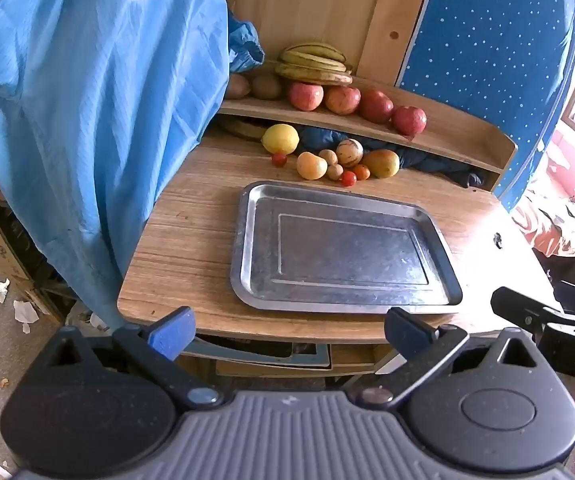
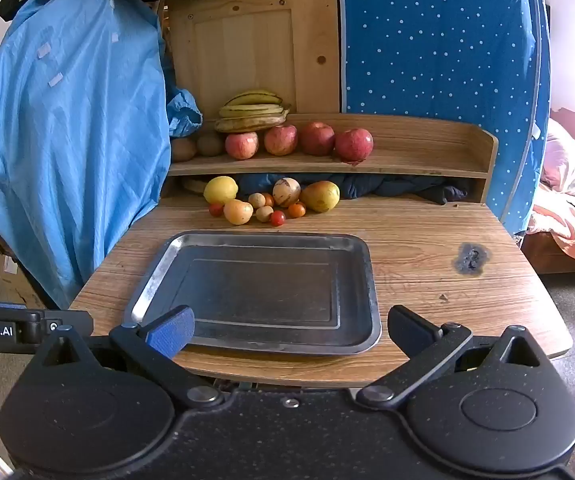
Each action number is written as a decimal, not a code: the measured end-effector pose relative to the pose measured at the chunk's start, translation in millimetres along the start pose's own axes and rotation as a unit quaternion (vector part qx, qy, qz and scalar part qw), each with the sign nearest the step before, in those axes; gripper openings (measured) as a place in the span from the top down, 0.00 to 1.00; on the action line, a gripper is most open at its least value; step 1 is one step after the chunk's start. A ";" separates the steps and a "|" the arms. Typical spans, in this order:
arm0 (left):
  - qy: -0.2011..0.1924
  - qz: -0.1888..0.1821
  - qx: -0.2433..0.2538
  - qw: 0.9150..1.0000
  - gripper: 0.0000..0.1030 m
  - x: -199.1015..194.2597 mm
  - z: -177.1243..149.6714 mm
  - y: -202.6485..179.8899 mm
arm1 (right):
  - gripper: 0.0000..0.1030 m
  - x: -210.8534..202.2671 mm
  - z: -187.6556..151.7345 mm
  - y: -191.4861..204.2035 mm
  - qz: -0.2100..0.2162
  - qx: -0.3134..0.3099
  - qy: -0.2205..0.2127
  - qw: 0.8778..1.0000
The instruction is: Organize fruits
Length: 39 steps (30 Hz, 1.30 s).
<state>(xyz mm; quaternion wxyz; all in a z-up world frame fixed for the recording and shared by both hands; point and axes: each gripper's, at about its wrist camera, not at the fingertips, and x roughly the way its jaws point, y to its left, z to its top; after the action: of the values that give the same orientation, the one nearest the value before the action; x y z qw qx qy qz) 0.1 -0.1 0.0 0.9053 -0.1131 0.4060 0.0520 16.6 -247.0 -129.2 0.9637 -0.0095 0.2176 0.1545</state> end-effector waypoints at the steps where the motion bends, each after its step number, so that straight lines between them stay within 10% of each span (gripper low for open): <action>1: -0.001 0.000 0.000 1.000 0.01 0.0 0.0 0.0 | 0.01 0.1 0.0 -0.1 0.000 0.001 0.001 1.000; 39: 0.003 0.000 0.000 1.000 0.01 1.4 -0.3 2.3 | 0.01 7.4 -0.3 -2.1 0.000 0.000 0.003 1.000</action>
<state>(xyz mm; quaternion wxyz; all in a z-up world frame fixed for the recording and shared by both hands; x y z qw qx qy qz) 0.4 2.1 -1.7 0.9042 -0.1135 0.4085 0.0515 23.4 -246.9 -132.7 0.9629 -0.0096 0.2210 0.1546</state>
